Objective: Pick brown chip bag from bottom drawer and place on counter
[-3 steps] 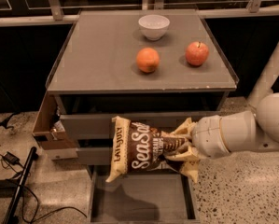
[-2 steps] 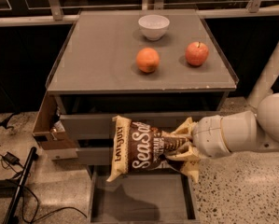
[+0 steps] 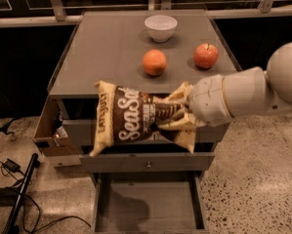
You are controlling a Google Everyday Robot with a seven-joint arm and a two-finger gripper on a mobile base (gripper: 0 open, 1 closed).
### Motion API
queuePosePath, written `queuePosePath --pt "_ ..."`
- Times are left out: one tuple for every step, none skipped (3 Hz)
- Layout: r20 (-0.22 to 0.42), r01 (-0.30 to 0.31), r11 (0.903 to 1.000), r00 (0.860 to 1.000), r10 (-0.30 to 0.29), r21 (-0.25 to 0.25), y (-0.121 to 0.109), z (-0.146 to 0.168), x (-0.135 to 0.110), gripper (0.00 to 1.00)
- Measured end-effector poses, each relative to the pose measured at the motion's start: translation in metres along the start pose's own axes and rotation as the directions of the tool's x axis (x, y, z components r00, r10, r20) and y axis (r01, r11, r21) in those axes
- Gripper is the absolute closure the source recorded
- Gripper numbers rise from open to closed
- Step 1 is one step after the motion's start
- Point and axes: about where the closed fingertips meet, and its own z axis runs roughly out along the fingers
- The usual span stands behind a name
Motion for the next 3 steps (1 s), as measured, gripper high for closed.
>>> queuePosePath --pt "0.111 0.116 0.9931 0.987 -0.117 0.021 -0.064 0.025 -0.071 1.0" --pt "0.207 0.179 0.9834 0.961 -0.181 0.032 -0.102 0.059 -0.102 1.0" --pt "0.227 0.192 0.9809 0.954 -0.194 0.032 -0.107 0.066 -0.113 1.0"
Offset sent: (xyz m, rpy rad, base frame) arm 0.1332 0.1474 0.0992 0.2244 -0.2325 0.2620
